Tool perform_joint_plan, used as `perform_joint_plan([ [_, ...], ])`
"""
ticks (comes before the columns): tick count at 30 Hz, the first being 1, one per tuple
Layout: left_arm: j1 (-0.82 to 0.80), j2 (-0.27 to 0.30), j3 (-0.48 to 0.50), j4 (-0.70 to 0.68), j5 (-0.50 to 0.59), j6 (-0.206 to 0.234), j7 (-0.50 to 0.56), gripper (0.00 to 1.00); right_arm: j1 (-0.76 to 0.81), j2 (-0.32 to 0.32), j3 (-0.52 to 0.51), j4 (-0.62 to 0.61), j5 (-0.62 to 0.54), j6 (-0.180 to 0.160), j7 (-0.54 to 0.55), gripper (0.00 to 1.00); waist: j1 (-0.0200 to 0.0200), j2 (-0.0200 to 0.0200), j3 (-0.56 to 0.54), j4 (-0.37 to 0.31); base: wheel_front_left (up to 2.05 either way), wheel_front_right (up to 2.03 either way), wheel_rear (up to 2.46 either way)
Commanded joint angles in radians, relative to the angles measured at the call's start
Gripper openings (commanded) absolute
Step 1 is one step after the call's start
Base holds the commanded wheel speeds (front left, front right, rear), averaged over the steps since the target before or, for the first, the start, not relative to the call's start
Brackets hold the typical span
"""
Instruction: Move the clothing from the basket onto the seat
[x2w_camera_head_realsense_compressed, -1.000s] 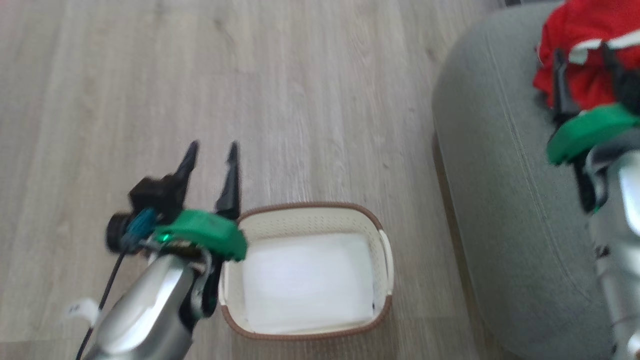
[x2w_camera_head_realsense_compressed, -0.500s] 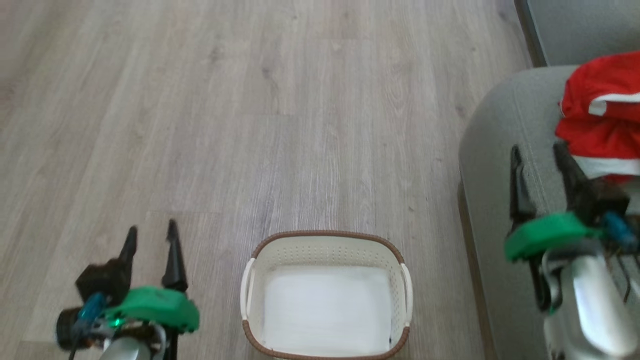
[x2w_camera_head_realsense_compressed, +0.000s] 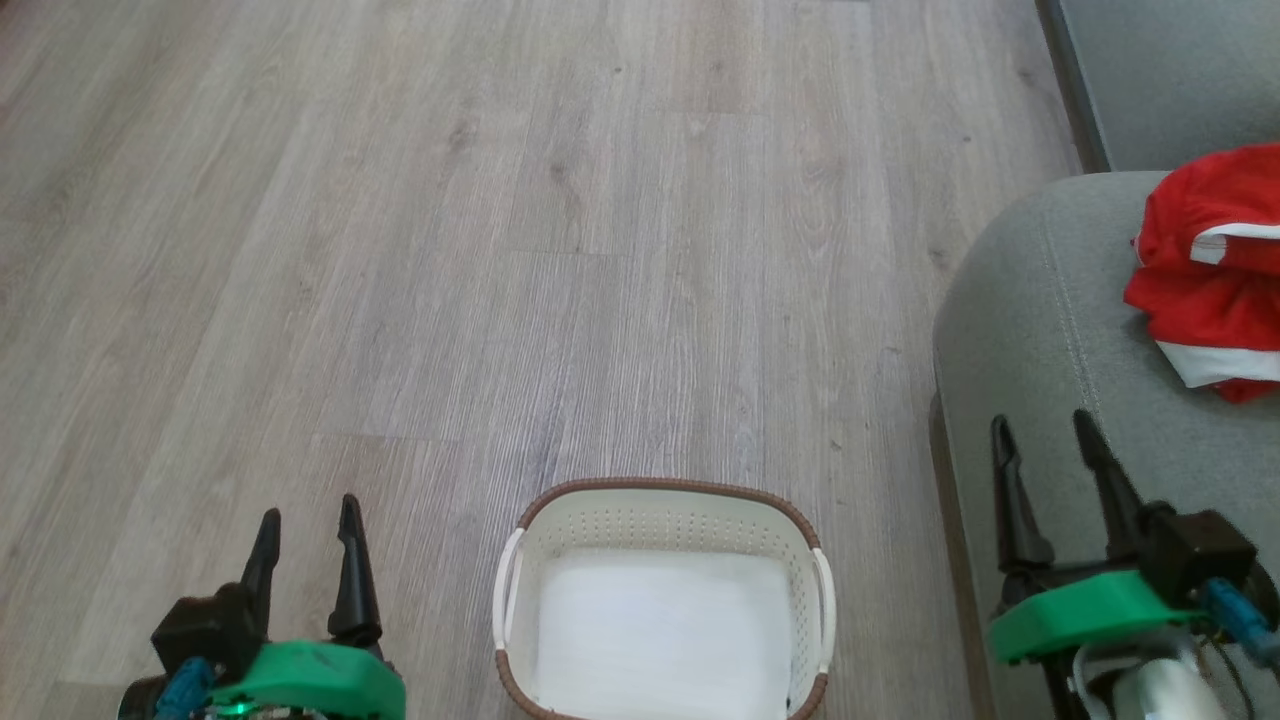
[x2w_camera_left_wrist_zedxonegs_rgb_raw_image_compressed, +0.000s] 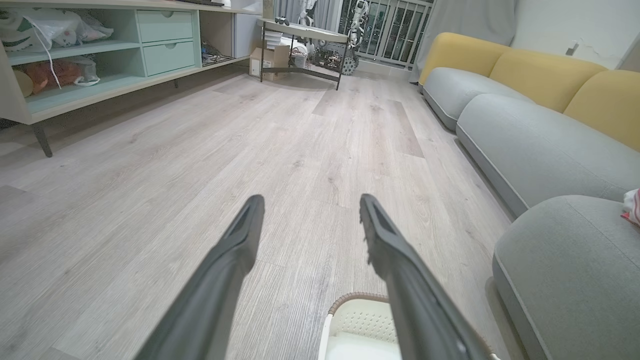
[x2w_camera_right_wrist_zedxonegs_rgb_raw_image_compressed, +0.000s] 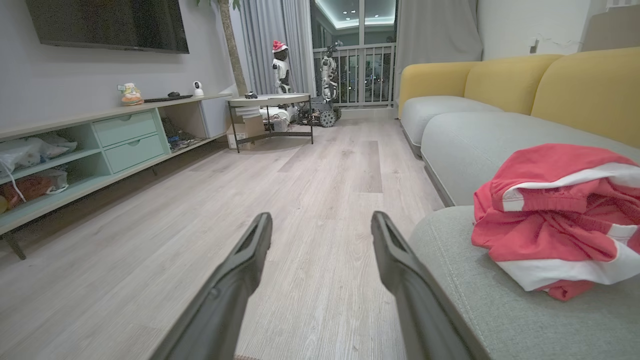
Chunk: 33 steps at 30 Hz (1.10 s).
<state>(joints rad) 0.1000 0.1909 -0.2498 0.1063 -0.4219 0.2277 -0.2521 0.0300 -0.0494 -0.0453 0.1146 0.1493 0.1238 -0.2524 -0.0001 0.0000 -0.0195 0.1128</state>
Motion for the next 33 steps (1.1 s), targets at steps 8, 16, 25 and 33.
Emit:
perform_joint_plan([
  [8,-0.034,-0.017,0.055,-0.005,0.037,-0.032,-0.010,1.00,-0.016,-0.001,0.041,-0.044,0.011,0.007,-0.009,1.00,0.0001,0.0000,-0.004,-0.011,0.00,0.00,0.00],
  [16,-0.041,-0.023,0.063,0.019,0.060,-0.047,-0.010,1.00,-0.013,-0.001,0.043,-0.026,0.023,0.007,-0.009,1.00,0.0001,0.0000,-0.011,-0.014,0.00,0.00,0.00],
  [25,-0.041,-0.025,0.066,0.034,0.072,-0.055,-0.010,1.00,-0.009,-0.001,0.041,-0.009,0.027,0.007,-0.009,1.00,0.0001,0.0000,-0.017,-0.017,0.00,0.00,0.00],
  [33,-0.040,-0.029,0.066,0.046,0.072,-0.058,-0.010,1.00,-0.007,-0.001,0.041,-0.001,0.028,0.007,-0.009,1.00,0.0001,0.0000,-0.018,-0.016,0.00,0.00,0.00],
])
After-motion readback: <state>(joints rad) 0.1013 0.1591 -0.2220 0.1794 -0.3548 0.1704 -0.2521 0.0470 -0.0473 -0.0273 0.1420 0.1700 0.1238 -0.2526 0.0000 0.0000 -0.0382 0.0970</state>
